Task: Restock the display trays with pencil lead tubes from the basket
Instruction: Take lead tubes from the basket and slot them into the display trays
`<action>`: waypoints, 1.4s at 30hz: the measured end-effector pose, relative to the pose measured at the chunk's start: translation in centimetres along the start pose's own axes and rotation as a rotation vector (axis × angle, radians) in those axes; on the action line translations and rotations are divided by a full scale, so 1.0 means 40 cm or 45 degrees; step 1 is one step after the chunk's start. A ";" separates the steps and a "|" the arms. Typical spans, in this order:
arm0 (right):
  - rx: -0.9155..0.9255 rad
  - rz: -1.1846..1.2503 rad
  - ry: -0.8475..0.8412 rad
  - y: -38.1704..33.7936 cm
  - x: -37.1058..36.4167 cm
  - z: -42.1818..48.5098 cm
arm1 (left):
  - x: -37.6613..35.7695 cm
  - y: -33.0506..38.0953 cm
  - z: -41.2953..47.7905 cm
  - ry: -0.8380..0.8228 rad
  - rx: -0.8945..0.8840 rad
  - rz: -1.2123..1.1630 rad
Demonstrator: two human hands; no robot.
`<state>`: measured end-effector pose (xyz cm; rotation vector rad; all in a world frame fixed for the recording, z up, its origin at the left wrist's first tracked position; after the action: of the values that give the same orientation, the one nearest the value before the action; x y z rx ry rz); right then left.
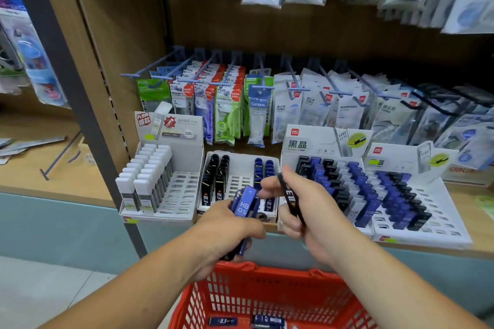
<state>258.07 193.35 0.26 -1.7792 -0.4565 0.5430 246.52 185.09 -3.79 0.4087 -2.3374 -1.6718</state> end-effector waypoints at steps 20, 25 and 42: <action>0.039 0.096 -0.058 0.008 -0.019 0.004 | 0.056 0.018 -0.017 0.133 -0.119 -0.240; 0.092 0.015 0.084 0.010 0.001 0.014 | 0.075 0.007 -0.022 0.151 -0.091 -0.282; 0.161 -0.378 0.155 0.019 -0.015 0.016 | 0.185 0.031 -0.030 0.387 -0.179 -0.280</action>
<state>257.25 193.29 -0.56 -1.5782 -0.5767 0.2484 239.94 181.76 -2.00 0.8525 -2.0017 -1.7140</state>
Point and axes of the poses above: each hand's wrist, its own z-axis towards the middle knuckle, its own x-axis out of the back of the hand, y = z × x, the point moved 7 cm from there along z, towards the middle knuckle, and after that the axes turned 2 degrees about y, right-handed, at the moved point
